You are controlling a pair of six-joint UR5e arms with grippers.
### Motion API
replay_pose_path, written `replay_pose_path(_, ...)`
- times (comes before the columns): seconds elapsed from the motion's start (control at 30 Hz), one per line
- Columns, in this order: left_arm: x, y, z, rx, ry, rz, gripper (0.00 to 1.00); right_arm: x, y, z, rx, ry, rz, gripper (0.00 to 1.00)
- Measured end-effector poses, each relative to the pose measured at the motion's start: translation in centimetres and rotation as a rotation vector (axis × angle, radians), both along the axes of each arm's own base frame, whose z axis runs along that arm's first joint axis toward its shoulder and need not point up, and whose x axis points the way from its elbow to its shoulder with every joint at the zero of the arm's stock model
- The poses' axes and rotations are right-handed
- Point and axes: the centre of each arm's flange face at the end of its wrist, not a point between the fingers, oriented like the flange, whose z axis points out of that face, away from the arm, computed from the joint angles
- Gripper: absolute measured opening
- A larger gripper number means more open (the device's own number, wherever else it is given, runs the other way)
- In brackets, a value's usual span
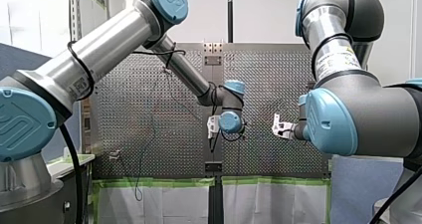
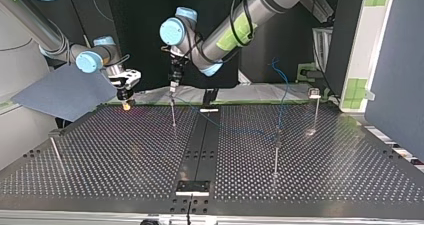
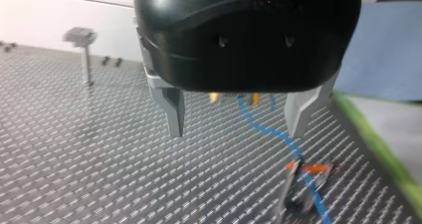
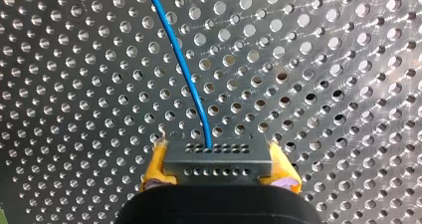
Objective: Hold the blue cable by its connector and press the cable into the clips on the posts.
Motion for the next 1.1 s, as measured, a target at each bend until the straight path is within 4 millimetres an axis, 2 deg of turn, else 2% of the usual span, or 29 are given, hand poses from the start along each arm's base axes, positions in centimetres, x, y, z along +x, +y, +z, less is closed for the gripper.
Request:
replay_pose_path(0.17, 0.6, 1.9, 1.7, -0.037, -0.024, 0.036, 1.00, 0.0, 0.0, 0.0, -0.001, 0.002, 0.001, 0.00)
replay_pose_path(1.1, -6.7, 8.4, 8.0, -0.065, -0.020, 0.084, 1.00, 0.0, 0.0, 0.0, -0.002, 0.005, 0.001, 0.00)
